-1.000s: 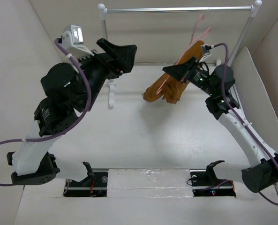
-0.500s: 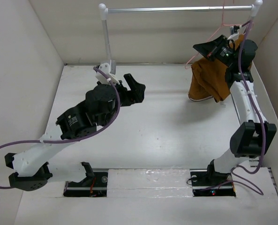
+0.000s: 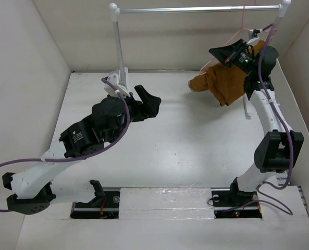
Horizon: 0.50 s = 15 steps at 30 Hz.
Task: Place the trousers on the hanger
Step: Place the hanger at the clothesline.
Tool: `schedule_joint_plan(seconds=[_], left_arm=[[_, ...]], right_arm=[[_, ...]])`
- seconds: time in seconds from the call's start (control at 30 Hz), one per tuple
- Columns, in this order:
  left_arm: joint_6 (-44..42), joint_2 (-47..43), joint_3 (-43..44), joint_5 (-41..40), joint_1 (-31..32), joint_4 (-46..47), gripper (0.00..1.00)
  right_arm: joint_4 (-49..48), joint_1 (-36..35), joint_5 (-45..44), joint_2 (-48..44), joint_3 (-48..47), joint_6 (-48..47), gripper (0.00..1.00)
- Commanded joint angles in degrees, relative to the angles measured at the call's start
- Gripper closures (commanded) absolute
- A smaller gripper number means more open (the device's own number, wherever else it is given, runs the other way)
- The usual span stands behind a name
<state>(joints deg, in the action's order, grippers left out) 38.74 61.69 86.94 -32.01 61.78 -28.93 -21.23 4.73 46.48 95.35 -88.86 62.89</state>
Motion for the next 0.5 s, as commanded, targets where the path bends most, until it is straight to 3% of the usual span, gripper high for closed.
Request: schedule_joint_plan(seconds=[0.0, 0.2, 0.47], left_arm=[[1.0, -0.2, -0.6, 0.5, -0.1, 1.9, 0.27], [0.7, -0.3, -0.6, -0.2, -0.1, 1.0, 0.27], [0.8, -0.8, -0.7, -0.4, -0.1, -0.3, 0.27]], right_arm=[[-7.8, -7.7, -1.5, -9.5, 0.6, -6.1, 1.00], [-8.0, -13.2, -3.1, -10.5, 2.9, -7.8, 1.00], [-10.8, -5.7, 2.0, -4.0, -5.1, -6.2, 1.00]])
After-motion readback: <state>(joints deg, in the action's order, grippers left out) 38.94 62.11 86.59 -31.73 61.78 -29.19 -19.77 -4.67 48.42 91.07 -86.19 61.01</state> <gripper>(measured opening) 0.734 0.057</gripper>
